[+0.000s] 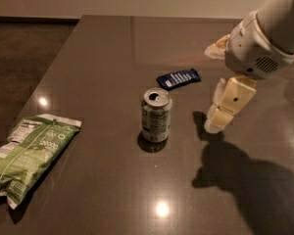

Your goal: Pick 7up can

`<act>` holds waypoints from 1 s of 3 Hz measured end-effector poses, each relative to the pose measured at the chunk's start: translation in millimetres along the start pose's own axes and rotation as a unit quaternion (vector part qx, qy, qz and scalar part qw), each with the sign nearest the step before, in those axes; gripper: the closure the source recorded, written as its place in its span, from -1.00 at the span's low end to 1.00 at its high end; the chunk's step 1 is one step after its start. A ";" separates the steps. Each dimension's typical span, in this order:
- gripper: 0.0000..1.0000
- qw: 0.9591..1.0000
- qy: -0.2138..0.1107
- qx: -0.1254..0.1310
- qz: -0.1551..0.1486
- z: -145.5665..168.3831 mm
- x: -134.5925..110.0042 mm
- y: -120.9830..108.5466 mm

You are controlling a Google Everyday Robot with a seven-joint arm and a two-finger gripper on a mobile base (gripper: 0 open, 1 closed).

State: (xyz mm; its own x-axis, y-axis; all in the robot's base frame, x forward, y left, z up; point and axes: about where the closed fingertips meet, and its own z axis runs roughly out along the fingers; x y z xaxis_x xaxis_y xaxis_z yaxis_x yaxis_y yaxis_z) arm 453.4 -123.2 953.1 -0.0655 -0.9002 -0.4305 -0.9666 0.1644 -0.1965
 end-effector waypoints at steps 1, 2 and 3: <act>-1.00 0.999 -0.039 -0.026 -0.014 23.0 -26.7 5.1; -1.00 0.997 -0.059 -0.046 -0.020 48.0 -44.0 7.4; -1.00 0.994 -0.077 -0.069 -0.028 74.2 -60.1 13.5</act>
Offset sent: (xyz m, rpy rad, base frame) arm 0.0157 0.0899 -0.0461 0.1592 0.0812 0.1383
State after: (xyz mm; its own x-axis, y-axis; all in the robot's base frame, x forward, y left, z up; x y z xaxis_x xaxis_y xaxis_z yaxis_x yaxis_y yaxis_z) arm 462.7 -37.0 911.0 0.0181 -0.8320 -0.5545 -0.9931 0.0495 -0.1066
